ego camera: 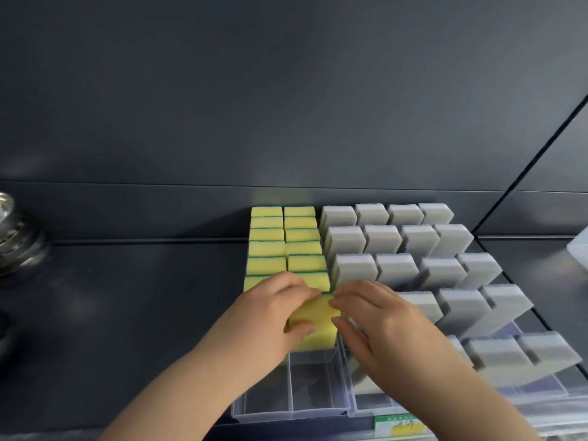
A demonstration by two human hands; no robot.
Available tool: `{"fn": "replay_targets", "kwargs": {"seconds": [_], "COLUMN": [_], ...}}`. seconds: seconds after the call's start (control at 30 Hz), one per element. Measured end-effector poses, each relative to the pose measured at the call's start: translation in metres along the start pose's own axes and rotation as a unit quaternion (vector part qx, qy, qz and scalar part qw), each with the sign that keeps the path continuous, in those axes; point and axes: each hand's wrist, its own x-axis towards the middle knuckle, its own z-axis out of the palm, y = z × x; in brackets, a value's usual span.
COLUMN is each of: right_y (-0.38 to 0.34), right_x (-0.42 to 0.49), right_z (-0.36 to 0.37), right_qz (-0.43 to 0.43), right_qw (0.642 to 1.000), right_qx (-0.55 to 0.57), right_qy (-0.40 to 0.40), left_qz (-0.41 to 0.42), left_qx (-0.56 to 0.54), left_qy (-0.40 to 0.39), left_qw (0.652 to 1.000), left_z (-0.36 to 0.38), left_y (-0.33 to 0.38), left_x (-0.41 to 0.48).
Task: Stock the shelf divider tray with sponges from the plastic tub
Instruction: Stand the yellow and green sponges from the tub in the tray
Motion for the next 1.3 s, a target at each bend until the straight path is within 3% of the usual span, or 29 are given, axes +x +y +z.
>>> {"fn": "replay_targets", "kwargs": {"seconds": [0.5,0.73,0.87,1.0,1.3], "right_y": [-0.026,-0.033,-0.037,-0.039,-0.014], "right_x": [-0.009,-0.015,-0.014,-0.013,-0.033], "right_z": [0.021,0.042,0.045,0.039,-0.034], "right_qz": [0.017,0.028,0.039,0.056,0.114], "right_qw": [0.989,0.985,0.983,0.986,0.987], "right_qx": [-0.147,-0.166,-0.172,-0.148,-0.039], "right_qy": [-0.007,-0.042,-0.054,-0.054,0.104], "left_qz": [0.066,0.040,0.074,0.091,0.137], "left_qx": [0.105,0.129,0.135,0.119,0.088], "left_qy": [-0.016,-0.104,-0.024,-0.013,0.065], "left_qw": [0.992,0.985,0.988,0.989,0.985], "left_z": [-0.002,0.007,0.010,0.009,-0.026], "left_y": [-0.002,-0.014,-0.013,-0.019,0.036], "left_x": [-0.013,-0.017,-0.022,-0.027,-0.001]}}
